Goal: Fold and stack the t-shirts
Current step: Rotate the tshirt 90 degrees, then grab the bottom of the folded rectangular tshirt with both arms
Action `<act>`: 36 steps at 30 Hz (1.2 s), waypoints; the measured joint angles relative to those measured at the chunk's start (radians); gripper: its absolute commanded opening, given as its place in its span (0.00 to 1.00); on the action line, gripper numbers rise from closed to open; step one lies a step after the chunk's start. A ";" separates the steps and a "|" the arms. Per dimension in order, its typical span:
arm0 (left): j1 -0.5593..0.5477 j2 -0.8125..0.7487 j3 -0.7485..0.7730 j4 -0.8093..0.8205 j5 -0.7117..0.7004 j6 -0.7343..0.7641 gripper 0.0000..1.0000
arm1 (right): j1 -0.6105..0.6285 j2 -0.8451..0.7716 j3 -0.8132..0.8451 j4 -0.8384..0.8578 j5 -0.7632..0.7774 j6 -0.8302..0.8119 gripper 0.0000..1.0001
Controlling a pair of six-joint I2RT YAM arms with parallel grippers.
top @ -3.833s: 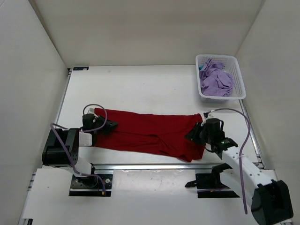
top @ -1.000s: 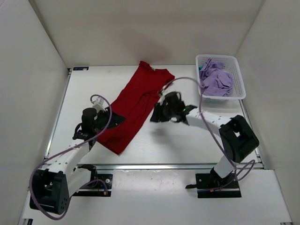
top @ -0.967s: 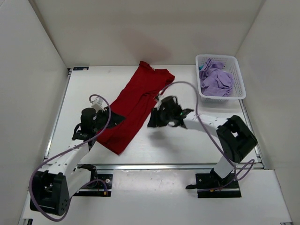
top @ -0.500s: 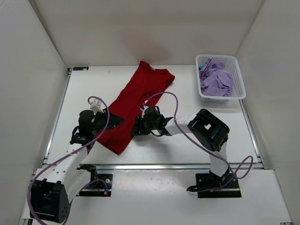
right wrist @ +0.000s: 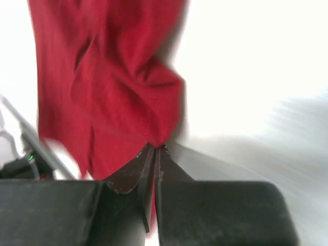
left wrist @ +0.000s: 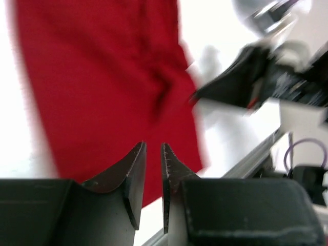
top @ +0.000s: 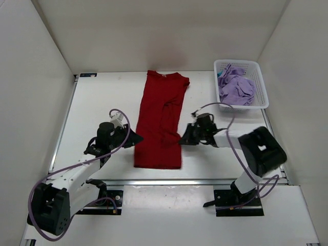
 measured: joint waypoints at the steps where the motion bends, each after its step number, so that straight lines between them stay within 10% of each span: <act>1: -0.014 0.011 0.000 -0.002 -0.002 0.004 0.28 | -0.062 -0.048 -0.025 -0.052 -0.006 -0.035 0.12; 6: -0.042 0.030 -0.004 -0.055 -0.034 0.045 0.37 | -0.192 -0.257 -0.163 -0.161 -0.025 -0.145 0.38; 22: -0.206 -0.051 -0.205 -0.094 -0.055 0.019 0.65 | -0.043 -0.756 -0.475 -0.315 0.032 -0.019 0.34; 26: -0.232 -0.002 -0.209 -0.034 -0.037 -0.010 0.54 | -0.039 -0.753 -0.484 -0.309 0.021 0.009 0.23; 31: -0.266 0.042 -0.212 -0.022 -0.030 -0.018 0.17 | -0.033 -0.739 -0.498 -0.298 0.015 0.027 0.00; 36: -0.294 0.041 -0.221 -0.031 -0.005 -0.020 0.00 | 0.031 -0.739 -0.500 -0.301 0.019 0.040 0.00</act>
